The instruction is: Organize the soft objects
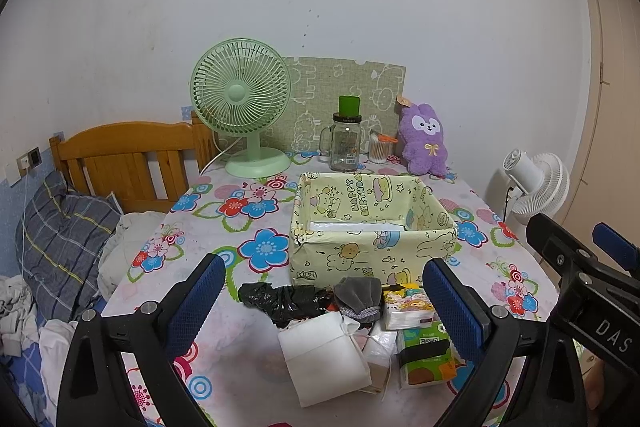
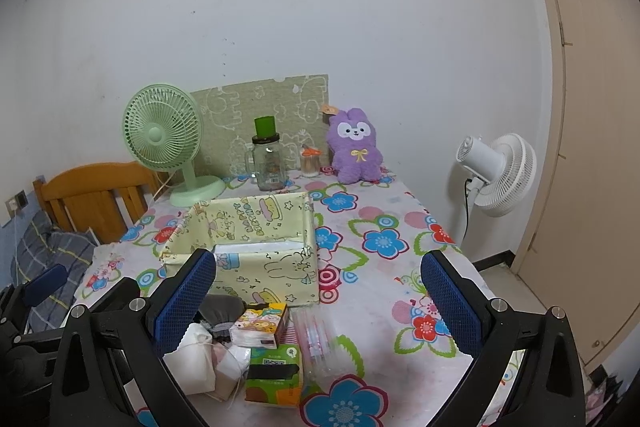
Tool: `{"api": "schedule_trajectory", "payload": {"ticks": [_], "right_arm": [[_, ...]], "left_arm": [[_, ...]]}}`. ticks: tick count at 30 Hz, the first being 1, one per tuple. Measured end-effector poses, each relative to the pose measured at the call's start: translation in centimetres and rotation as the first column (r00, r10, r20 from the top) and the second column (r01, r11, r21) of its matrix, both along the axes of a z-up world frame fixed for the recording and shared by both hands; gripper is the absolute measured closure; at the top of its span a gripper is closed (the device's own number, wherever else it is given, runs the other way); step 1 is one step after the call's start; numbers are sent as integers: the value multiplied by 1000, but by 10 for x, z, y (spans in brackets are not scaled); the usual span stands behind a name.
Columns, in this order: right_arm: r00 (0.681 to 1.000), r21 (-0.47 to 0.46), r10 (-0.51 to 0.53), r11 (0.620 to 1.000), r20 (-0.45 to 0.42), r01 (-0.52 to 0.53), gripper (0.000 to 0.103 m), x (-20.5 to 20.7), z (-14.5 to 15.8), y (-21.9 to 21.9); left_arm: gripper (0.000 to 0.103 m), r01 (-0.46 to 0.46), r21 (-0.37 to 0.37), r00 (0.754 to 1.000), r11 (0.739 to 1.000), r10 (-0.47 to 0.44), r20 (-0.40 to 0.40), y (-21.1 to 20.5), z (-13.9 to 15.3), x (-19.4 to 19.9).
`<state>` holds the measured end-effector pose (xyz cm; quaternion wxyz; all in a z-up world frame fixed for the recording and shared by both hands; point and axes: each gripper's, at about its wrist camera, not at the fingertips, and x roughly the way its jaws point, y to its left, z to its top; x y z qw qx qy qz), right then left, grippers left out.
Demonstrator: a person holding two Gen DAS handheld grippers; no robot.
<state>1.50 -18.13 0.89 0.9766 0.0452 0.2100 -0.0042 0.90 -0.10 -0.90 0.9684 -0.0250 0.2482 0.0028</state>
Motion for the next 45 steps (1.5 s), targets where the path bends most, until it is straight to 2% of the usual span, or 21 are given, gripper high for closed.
{"api": "schedule_trajectory", "payload": {"ticks": [24, 31, 45], "right_arm": [[1000, 10, 7, 1000, -19, -7, 0, 2, -4, 1], [998, 7, 36, 999, -58, -36, 6, 8, -20, 7], [993, -2, 51, 999, -109, -52, 6, 14, -58, 16]], "left_arm": [[5, 11, 17, 1000, 1000, -11, 4, -5, -6, -2], [6, 31, 31, 999, 999, -31, -16, -12, -22, 0], [8, 51, 19, 995, 998, -50, -81, -12, -61, 6]]}}
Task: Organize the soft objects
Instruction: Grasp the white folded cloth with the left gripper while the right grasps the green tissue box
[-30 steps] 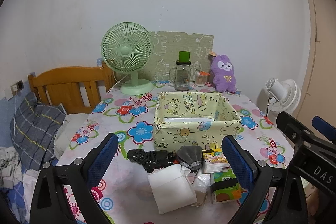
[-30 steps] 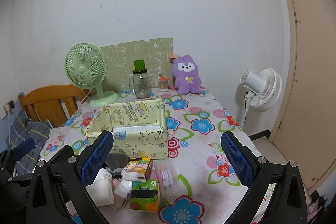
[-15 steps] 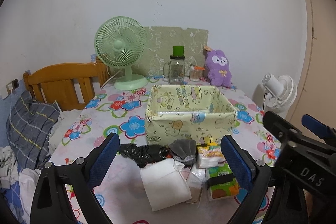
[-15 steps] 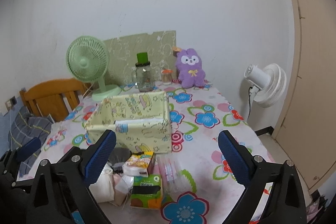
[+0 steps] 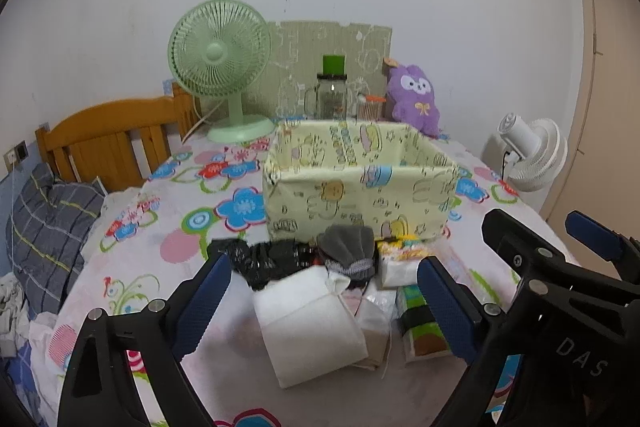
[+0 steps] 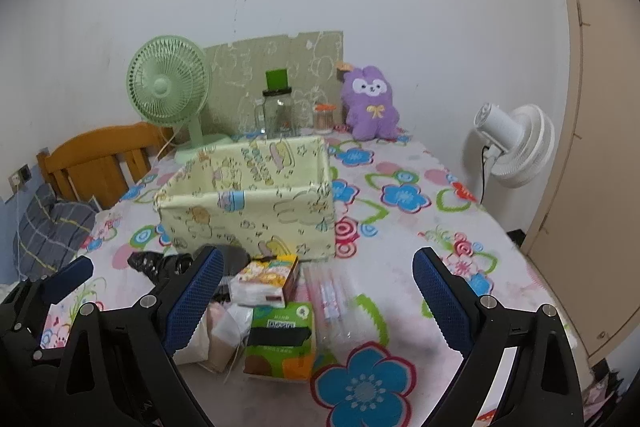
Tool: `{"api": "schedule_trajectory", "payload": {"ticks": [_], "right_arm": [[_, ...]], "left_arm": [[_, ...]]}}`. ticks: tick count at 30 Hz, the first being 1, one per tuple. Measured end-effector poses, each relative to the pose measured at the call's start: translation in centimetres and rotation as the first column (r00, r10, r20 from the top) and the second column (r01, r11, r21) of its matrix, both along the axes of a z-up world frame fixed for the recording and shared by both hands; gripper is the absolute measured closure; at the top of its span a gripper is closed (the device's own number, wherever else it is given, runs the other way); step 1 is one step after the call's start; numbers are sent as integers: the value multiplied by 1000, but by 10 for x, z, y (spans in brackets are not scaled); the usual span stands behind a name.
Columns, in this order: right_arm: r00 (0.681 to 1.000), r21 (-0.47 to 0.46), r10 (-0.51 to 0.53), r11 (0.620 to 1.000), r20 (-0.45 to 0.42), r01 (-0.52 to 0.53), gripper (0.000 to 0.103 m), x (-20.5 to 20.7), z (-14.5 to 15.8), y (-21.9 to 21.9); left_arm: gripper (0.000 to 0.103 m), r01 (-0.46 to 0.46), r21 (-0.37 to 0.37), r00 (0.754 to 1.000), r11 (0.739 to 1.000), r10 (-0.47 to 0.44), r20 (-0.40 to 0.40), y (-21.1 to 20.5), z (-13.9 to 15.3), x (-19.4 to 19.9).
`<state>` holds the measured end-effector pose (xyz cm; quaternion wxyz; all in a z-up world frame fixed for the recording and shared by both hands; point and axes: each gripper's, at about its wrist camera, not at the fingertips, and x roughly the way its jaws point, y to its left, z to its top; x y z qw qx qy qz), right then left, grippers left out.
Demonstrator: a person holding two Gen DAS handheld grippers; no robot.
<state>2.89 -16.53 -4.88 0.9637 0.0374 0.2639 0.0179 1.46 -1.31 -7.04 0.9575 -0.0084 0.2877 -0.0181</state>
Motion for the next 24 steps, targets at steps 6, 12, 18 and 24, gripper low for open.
{"api": "schedule_trajectory", "payload": {"ticks": [6, 12, 18, 24], "right_arm": [[1000, -10, 7, 1000, -17, -7, 6, 5, -16, 7], [998, -15, 20, 1000, -56, -21, 6, 14, -33, 12], [995, -10, 27, 1000, -96, -28, 6, 23, -47, 18], [988, -12, 27, 999, -154, -29, 11, 31, -61, 22]], "left_arm": [[8, -9, -10, 999, 1000, 9, -46, 3, -18, 8], [14, -22, -24, 995, 999, 19, -100, 6, -37, 17], [17, -45, -14, 989, 999, 43, -140, 12, -50, 27], [20, -58, -22, 981, 998, 53, -188, 15, -65, 31]]}}
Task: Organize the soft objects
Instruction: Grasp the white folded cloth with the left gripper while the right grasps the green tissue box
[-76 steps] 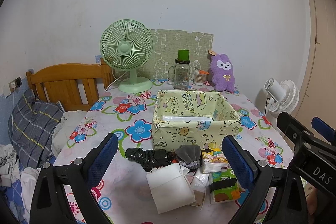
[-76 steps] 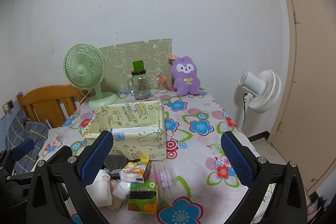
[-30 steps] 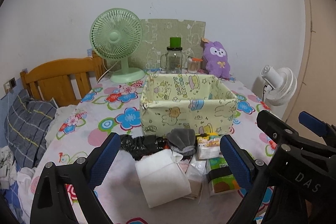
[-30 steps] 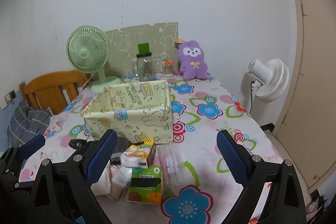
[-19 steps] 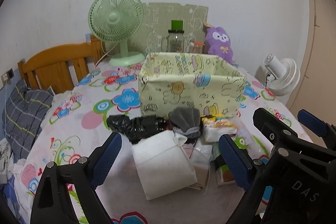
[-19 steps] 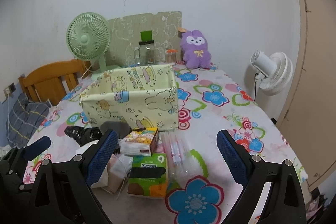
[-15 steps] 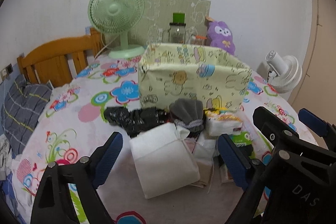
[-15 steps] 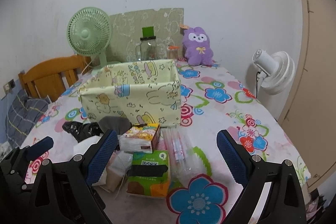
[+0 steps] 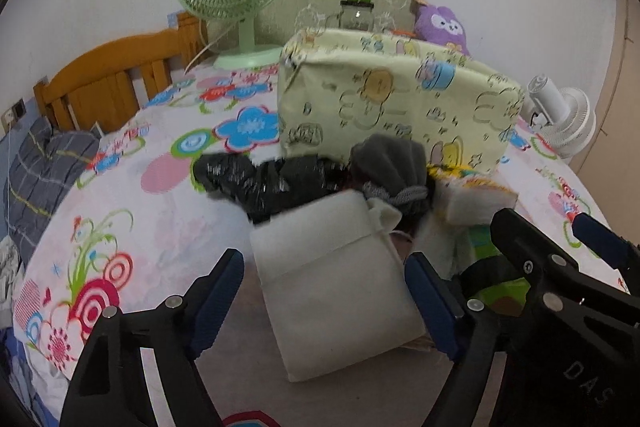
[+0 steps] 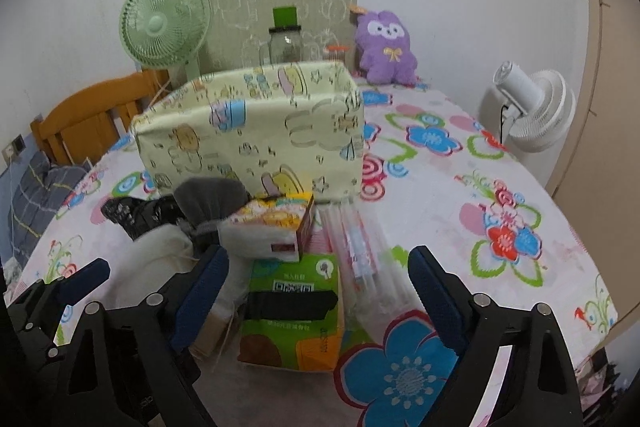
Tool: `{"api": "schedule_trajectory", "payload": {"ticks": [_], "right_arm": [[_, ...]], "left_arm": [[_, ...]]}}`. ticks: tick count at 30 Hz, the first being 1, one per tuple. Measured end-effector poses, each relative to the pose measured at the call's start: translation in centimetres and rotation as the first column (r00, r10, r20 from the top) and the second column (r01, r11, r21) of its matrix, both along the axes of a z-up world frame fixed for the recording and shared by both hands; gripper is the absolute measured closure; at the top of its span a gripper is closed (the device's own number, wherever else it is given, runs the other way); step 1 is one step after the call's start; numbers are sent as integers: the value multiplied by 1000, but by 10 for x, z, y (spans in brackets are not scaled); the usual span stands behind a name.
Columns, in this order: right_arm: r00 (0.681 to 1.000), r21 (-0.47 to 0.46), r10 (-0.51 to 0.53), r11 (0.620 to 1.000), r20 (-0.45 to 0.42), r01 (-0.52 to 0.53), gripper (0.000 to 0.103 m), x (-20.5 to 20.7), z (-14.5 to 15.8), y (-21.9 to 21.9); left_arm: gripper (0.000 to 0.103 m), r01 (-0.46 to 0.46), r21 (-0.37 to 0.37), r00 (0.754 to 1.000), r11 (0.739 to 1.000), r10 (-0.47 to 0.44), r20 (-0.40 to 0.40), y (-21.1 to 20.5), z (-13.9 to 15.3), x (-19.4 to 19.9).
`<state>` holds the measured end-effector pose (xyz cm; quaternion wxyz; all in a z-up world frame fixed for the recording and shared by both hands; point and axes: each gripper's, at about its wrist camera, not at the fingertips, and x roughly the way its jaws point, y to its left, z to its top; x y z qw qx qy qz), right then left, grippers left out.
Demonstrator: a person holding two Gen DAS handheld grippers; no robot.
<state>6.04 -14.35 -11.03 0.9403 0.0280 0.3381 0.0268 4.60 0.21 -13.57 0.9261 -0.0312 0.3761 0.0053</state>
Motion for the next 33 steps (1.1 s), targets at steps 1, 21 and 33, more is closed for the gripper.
{"api": "schedule_trajectory", "payload": {"ticks": [1, 21, 33], "right_arm": [[1000, 4, 1, 1000, -13, -1, 12, 1, -3, 0], [994, 60, 24, 998, -103, -18, 55, 8, -20, 8], [999, 63, 4, 998, -50, -1, 56, -3, 2, 3]], "left_arm": [[22, -6, -11, 1000, 1000, 6, -12, 1, -3, 0], [45, 30, 9, 999, 1000, -29, -22, -5, -9, -2], [46, 34, 2, 999, 999, -34, 27, -8, 13, -8]]}}
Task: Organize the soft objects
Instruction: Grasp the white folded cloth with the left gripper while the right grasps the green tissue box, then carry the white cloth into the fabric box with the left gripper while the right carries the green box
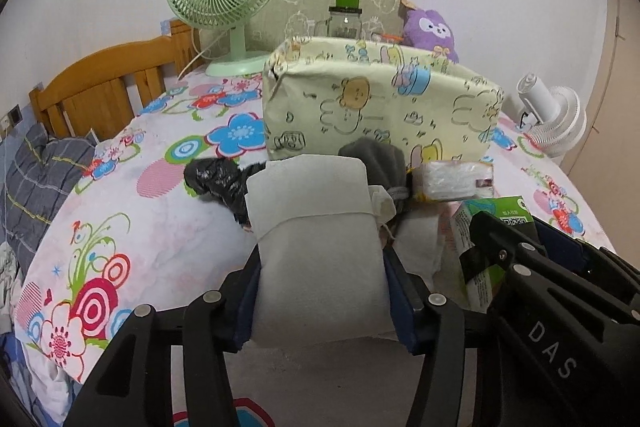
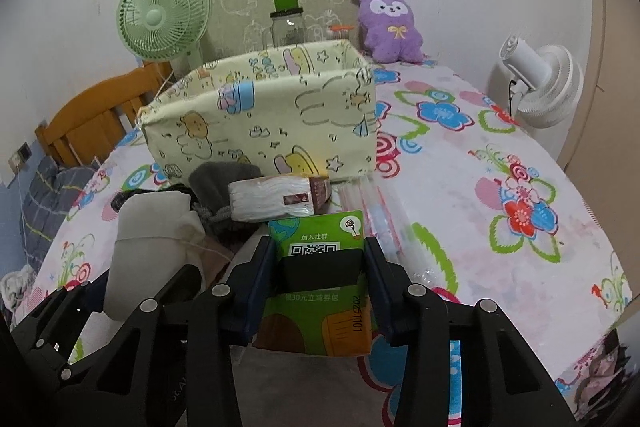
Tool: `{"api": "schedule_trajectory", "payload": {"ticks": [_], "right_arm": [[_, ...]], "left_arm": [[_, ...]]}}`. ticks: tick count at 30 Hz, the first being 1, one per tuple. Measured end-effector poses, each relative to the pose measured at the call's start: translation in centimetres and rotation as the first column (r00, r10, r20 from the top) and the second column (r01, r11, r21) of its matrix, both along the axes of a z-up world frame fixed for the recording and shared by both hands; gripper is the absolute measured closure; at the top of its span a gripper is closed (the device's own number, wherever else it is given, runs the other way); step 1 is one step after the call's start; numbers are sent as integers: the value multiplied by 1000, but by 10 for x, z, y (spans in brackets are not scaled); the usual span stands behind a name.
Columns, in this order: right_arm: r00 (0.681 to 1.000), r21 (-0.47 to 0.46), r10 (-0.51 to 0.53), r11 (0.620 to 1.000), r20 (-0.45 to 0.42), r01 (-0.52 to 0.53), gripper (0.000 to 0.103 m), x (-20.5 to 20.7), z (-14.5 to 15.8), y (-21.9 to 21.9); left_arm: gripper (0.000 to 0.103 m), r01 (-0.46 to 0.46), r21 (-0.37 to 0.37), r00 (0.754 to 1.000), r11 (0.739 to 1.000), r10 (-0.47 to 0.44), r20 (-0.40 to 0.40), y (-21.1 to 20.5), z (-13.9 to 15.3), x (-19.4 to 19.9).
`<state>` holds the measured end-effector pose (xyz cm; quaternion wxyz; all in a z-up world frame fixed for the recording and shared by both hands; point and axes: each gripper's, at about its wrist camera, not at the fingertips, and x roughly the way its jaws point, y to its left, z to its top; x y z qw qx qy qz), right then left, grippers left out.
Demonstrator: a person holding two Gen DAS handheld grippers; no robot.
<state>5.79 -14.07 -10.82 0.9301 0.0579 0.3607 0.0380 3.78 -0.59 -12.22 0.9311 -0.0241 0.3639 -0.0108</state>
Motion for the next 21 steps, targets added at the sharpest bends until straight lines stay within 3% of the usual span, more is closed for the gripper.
{"api": "schedule_trajectory", "payload": {"ticks": [21], "right_arm": [[996, 24, -7, 1000, 94, 5, 56, -11, 56, -5]], "left_arm": [[46, 7, 0, 996, 1000, -7, 94, -7, 53, -7]]}}
